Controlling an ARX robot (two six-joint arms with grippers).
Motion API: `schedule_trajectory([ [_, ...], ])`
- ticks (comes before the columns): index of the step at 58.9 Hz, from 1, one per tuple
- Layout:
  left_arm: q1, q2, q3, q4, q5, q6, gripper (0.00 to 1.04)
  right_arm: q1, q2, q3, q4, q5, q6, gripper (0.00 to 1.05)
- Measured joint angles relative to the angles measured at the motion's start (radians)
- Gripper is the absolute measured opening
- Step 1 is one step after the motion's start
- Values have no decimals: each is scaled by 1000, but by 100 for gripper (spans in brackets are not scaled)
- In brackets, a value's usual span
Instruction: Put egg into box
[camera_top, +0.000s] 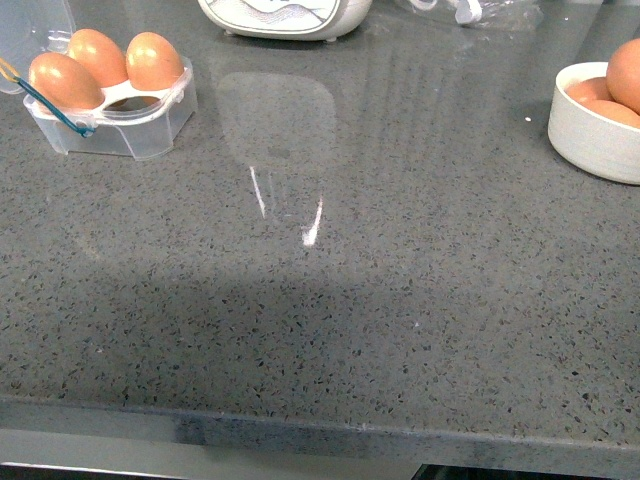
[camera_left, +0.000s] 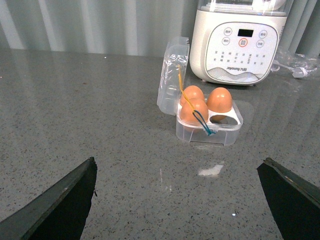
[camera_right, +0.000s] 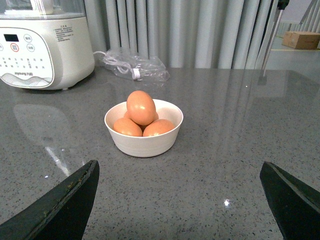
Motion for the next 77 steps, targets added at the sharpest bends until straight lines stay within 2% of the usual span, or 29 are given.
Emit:
schedule_trajectory([
  [71, 0, 0, 0, 0, 0, 0, 98, 0, 1, 0, -1, -2, -3, 97],
  [77, 0, 0, 0, 0, 0, 0, 98, -1, 63, 50, -121, -72, -115, 97],
])
